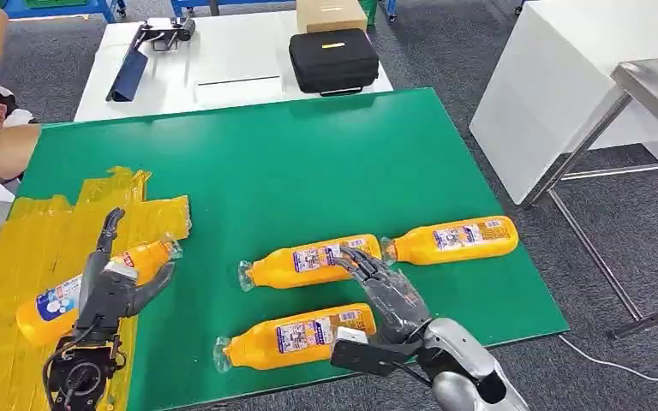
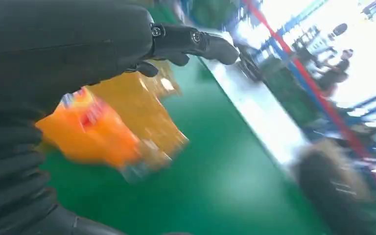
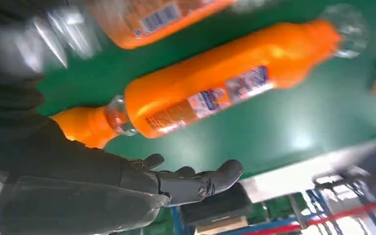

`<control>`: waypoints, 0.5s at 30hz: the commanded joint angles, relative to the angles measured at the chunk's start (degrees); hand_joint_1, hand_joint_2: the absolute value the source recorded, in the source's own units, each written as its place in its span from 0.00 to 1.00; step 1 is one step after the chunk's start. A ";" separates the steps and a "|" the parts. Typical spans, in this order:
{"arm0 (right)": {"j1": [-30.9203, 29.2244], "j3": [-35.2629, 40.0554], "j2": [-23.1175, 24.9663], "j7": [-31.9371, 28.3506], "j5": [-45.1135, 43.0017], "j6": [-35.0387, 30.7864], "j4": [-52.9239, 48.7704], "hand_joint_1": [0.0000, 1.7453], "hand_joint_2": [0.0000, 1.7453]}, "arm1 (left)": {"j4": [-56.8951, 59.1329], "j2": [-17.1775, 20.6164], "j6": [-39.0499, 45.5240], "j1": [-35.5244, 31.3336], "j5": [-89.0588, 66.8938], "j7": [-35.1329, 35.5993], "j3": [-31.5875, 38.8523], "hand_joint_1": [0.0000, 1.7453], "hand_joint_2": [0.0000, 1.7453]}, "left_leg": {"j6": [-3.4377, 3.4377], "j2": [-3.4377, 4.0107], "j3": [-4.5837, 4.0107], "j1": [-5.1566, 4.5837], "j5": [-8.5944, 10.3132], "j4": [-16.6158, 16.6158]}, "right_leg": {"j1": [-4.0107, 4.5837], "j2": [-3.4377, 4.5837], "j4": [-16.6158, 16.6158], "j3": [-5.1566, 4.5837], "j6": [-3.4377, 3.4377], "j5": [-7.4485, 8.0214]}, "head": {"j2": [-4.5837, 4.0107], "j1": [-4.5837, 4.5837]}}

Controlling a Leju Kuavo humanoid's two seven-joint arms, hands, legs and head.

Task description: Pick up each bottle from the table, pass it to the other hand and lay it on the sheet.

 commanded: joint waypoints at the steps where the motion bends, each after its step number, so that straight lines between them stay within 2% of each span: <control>1: -5.03 6.33 -0.33 1.68 3.96 -0.17 9.13 0.00 1.00 | -7.49 -2.25 -4.63 2.86 9.19 -1.30 1.94 0.00 1.00 | -0.10 0.20 0.27 0.09 -0.13 -0.03 | 0.07 0.38 -0.13 0.27 -0.14 -0.04 | 0.00 0.00; 15: -6.96 12.02 0.33 1.54 5.76 3.78 11.76 0.00 1.00 | -10.41 -2.13 -7.97 2.57 15.66 -2.60 -0.10 0.00 1.00 | -0.12 0.16 0.24 0.08 -0.11 -0.05 | 0.06 0.32 -0.12 0.26 -0.15 -0.05 | 0.02 0.00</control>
